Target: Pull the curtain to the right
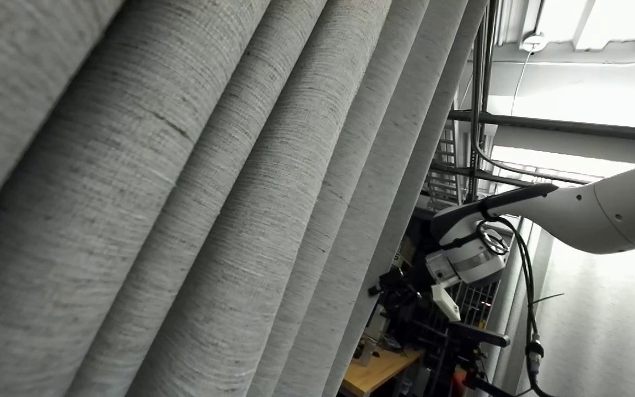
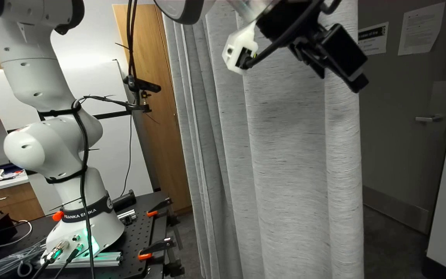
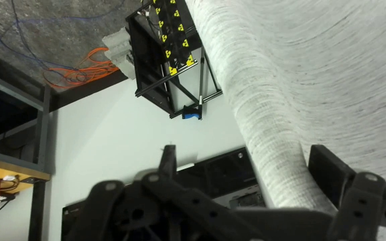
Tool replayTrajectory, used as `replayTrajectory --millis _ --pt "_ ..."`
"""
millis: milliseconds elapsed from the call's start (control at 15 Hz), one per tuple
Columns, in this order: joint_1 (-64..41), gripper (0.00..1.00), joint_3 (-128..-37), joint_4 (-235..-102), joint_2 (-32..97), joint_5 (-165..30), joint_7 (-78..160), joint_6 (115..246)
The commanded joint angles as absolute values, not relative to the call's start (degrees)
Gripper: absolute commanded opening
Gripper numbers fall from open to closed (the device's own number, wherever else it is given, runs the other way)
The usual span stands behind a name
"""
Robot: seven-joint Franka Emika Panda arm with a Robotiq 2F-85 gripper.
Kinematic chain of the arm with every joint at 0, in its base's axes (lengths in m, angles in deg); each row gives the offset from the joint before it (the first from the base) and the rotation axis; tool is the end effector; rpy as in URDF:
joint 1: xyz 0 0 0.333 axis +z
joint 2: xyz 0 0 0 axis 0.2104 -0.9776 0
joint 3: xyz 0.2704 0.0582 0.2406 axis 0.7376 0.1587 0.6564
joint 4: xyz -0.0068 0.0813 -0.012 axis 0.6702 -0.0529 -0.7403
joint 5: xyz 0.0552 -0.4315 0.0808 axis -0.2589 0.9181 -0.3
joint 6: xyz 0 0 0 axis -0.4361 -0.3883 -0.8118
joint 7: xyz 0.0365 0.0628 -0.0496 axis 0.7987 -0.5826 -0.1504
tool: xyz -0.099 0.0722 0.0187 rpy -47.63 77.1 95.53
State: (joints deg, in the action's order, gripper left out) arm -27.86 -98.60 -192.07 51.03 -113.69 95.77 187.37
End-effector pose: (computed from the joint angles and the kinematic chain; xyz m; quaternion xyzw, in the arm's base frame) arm 0.5205 -0.3662 0.5320 -0.9240 0.1079 -0.3606 0.0674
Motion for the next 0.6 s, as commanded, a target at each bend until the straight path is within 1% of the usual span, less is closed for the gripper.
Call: replayTrajectory --millis 0,533 --pt "-27.2 1.0 -97.0 -202.2 61.6 -108.2 99.0 185.5" --pt "-21.9 1.0 -94.8 -219.9 80.7 -97.6 98.4 189.7"
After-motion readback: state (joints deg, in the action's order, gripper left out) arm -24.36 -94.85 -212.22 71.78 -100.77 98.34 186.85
